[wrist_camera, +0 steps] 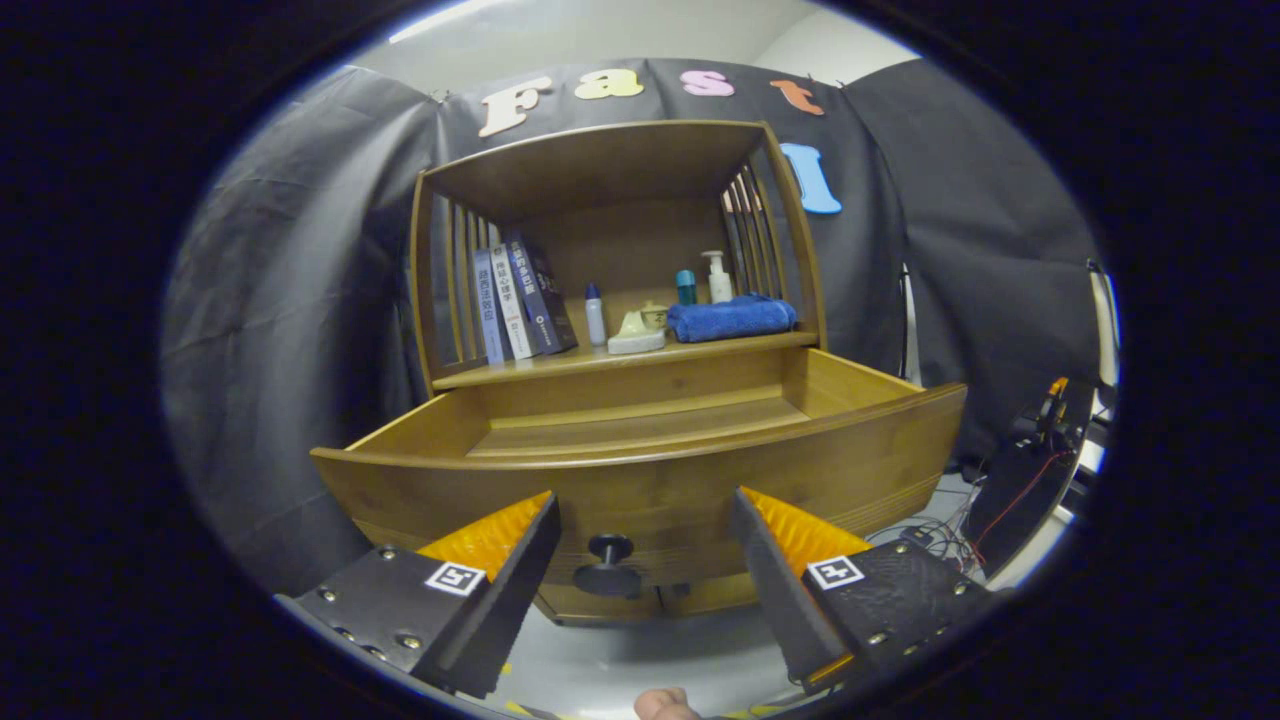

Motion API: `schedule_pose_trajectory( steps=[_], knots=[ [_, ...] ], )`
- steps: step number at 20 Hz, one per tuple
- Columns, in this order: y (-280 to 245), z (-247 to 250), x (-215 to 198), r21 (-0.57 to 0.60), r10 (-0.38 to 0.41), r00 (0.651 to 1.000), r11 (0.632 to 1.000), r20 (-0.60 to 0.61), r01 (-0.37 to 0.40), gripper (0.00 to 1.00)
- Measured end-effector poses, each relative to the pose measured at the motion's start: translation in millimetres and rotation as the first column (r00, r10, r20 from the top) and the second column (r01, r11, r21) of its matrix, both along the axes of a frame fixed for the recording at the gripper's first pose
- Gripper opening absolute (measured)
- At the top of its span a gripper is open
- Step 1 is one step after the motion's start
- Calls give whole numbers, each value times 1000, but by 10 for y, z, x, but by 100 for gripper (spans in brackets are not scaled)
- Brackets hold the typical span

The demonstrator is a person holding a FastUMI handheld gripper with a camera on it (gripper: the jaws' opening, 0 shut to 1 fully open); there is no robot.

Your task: Pull open the drawer, take out the items inside it, and place them on the countertop above the cabinet.

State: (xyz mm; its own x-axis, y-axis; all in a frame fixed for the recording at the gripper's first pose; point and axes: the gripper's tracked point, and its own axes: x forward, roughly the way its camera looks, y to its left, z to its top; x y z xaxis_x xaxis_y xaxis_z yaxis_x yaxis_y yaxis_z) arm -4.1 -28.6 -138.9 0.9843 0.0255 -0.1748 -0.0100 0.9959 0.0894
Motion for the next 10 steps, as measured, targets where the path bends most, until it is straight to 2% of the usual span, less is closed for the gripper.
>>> schedule_pose_trajectory(
  steps=[4,10],
  knots=[
    [83,-37,118,19,2,1000,1000,14,-3,100],
    [158,-54,86,-32,8,999,999,34,-6,99]
  ],
)
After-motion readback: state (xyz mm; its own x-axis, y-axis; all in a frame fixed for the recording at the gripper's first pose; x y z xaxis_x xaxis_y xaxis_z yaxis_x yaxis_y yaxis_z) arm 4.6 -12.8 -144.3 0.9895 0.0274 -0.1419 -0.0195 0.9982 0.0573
